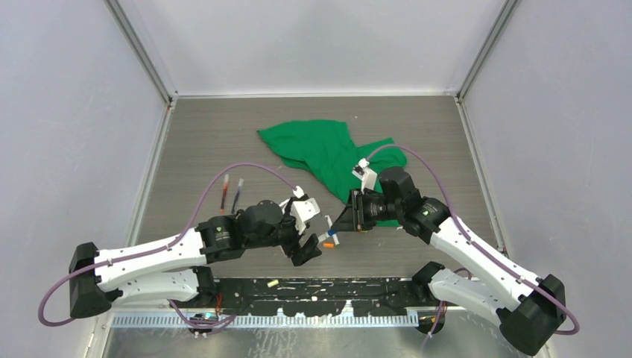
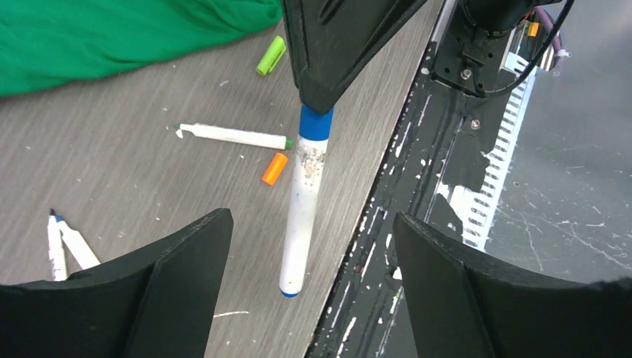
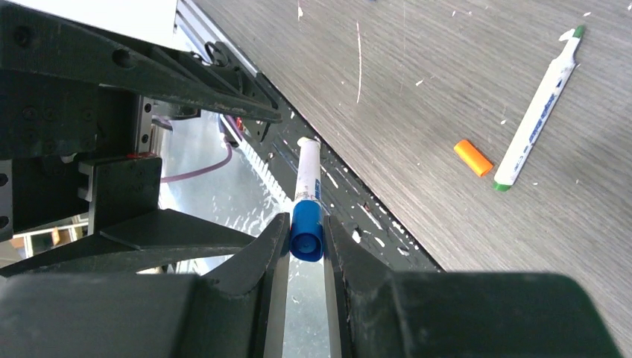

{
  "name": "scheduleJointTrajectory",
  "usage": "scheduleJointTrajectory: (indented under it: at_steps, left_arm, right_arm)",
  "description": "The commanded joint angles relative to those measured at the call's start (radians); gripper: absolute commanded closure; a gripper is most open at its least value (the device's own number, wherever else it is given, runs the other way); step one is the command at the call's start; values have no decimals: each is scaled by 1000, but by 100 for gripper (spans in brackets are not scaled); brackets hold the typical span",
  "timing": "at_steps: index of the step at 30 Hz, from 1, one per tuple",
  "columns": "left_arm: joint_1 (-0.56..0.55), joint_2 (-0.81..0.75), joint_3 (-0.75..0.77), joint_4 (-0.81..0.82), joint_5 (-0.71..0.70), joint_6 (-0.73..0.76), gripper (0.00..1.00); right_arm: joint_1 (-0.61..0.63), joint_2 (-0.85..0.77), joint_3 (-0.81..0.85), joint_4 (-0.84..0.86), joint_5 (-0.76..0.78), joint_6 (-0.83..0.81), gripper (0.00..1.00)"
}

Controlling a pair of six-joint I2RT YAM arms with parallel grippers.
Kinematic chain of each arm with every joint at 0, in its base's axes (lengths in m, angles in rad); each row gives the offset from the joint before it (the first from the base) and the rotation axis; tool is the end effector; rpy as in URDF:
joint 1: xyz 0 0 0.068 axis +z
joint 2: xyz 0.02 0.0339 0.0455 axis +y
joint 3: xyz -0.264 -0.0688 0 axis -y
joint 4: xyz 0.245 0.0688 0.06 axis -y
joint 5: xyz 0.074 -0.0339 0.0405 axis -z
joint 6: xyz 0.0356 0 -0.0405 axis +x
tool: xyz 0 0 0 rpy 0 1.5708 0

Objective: Insert the pens into the pen caps
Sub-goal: Insert the pen cap onto the pen, then place the pen at the center of the board.

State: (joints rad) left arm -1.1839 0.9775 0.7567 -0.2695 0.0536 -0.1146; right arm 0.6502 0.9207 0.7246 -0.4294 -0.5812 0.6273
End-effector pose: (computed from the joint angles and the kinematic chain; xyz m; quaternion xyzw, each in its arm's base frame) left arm 0.0817 -0.2056 0.2857 0.4487 0.7306 -0.3292 0.3957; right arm 0.1444 0.1344 0.2740 -0.1402 0.8515 0.4649 0.1981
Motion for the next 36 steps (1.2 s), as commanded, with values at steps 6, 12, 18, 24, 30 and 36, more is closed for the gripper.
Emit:
scheduleJointTrajectory:
  at_steps: [6, 12, 18, 24, 30, 36]
  left_arm:
    - [4, 59, 4, 42, -53, -93, 17]
    - [4, 125, 32, 58, -4, -101, 48]
    - [4, 105, 18, 95, 12, -113, 77]
    - [4, 112, 28, 70, 15, -126, 97]
    - [28, 138, 71, -15, -96, -152, 100]
    - [285, 153, 65, -112, -187, -161, 100]
  right_arm:
    - [-3, -34, 11, 89, -145, 53, 87]
    - [-4, -54, -8, 126, -160, 81, 87]
    - [-6, -54, -17, 124, -138, 73, 87]
    - [-6, -31, -14, 125, -119, 52, 82]
    - [-39, -49, 31, 92, -23, 9, 35]
    - [-180, -79, 71, 69, 84, -40, 25]
